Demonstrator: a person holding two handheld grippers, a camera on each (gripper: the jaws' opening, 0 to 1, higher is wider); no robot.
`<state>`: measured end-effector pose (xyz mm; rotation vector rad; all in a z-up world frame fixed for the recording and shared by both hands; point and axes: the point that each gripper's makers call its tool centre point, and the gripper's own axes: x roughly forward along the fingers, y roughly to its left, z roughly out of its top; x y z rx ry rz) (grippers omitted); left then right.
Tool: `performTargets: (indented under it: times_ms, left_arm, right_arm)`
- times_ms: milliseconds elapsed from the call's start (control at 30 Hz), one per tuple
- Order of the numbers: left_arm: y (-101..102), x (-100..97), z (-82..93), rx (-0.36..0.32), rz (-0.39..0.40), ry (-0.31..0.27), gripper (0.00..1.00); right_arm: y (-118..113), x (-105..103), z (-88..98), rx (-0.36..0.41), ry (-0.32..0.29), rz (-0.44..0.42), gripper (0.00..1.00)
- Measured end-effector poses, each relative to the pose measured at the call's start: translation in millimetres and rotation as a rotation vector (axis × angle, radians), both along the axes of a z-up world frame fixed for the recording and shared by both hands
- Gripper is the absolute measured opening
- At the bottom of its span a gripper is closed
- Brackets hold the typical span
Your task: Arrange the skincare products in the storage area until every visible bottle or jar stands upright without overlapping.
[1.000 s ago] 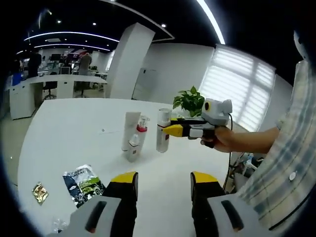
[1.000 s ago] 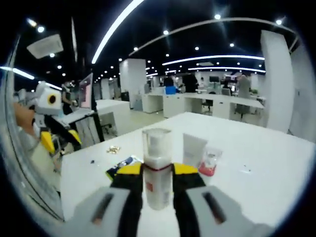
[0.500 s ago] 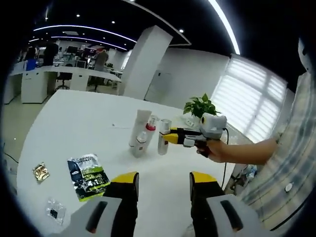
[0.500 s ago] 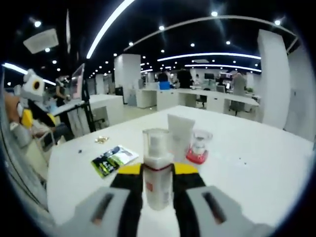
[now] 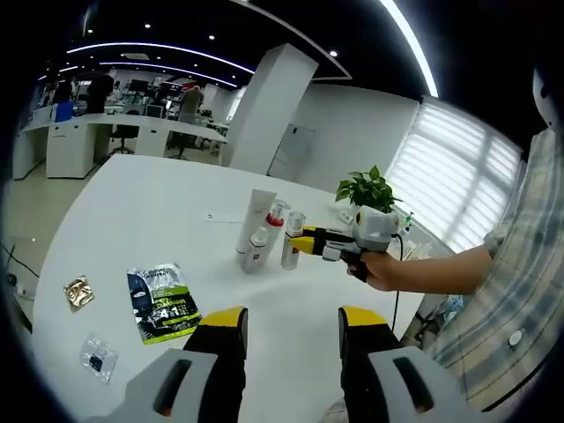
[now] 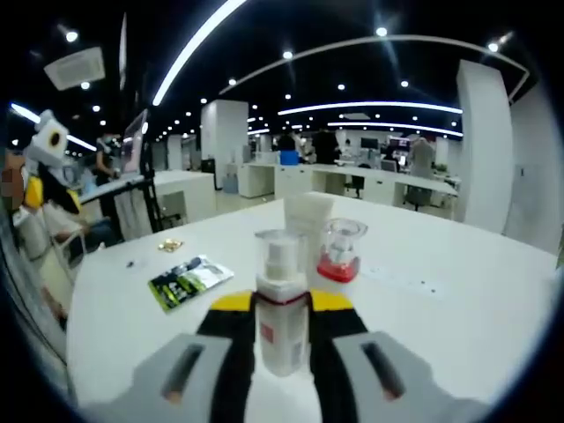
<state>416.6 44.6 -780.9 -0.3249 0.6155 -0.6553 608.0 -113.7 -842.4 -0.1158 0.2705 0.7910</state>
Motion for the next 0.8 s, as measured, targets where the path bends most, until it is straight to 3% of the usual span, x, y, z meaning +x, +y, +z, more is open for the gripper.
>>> performTargets:
  times_ms: [333, 433, 800]
  left_arm:
    - [3, -6.2, -2.7, 0.0, 0.043, 0.017, 0.42]
    - [5, -8.7, -3.8, 0.004, 0.047, 0.021, 0.42]
    - [11, -17.0, -5.1, 0.012, 0.094, 0.042, 0.42]
  right_arm:
    - [-4, 5, -16.8, 0.023, 0.006, -0.022, 0.21]
    - [-3, 6, -21.2, 0.067, 0.027, -0.032, 0.21]
    - [1, 13, -41.7, 0.052, 0.034, -0.039, 0.2]
